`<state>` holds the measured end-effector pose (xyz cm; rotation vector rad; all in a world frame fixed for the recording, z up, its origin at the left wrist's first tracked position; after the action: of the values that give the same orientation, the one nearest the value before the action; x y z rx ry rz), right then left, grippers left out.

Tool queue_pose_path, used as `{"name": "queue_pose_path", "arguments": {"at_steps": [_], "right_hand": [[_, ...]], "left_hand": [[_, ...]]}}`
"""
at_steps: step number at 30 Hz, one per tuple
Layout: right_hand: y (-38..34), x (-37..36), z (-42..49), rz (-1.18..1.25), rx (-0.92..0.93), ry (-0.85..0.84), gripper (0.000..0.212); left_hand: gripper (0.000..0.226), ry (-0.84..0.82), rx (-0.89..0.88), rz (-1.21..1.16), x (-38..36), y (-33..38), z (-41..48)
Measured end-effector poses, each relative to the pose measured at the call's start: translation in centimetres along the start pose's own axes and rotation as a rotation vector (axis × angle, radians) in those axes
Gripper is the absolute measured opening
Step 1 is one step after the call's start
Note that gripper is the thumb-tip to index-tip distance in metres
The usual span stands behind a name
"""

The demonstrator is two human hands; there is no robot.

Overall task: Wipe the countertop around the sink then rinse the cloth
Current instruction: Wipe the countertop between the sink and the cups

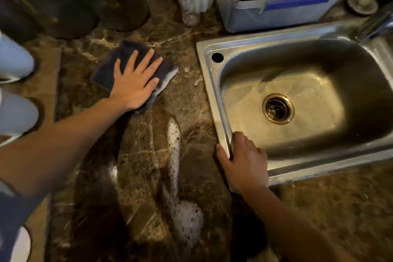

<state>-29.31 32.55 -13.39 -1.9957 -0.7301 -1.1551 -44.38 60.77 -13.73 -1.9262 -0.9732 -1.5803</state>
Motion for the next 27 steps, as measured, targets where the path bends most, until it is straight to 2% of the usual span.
{"name": "queue_pose_path", "arguments": {"at_steps": [6,11,14,20,25,27], "right_hand": [[-0.1,0.0,-0.1,0.056,-0.019,-0.030,0.031],[-0.2,-0.1,0.1,0.013,0.000,-0.032,0.035],[0.1,-0.3,0.1,0.061,0.022,-0.023,0.040],[0.1,0.2,0.0,0.089,0.069,0.055,0.048],[0.3,0.3,0.0,0.088,0.072,0.068,0.052],[0.2,0.4,0.0,0.083,0.071,0.066,0.052]], "left_hand": [[0.062,0.025,-0.096,0.046,-1.1,2.8,-4.0],[0.057,0.084,-0.156,0.018,-3.1,7.4,-12.4],[0.057,0.078,-0.128,-0.005,-4.7,9.3,-19.0],[0.056,0.053,0.161,-0.083,-8.6,13.2,-31.9],[0.052,-0.015,0.667,-0.347,-11.2,14.4,-36.9],[0.054,-0.034,0.808,-0.426,-11.5,14.4,-36.8]]}}
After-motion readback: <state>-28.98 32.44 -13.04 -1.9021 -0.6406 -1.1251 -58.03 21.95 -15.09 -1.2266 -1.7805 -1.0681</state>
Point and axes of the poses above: each hand's wrist, its own z-axis towards the middle knuckle, its own x-axis out of the back of the hand, y = z × x, the point moved 10 cm from there along z, towards the middle knuckle, and after that the axes turned 6 degrees about -y, right-handed, at the moved point
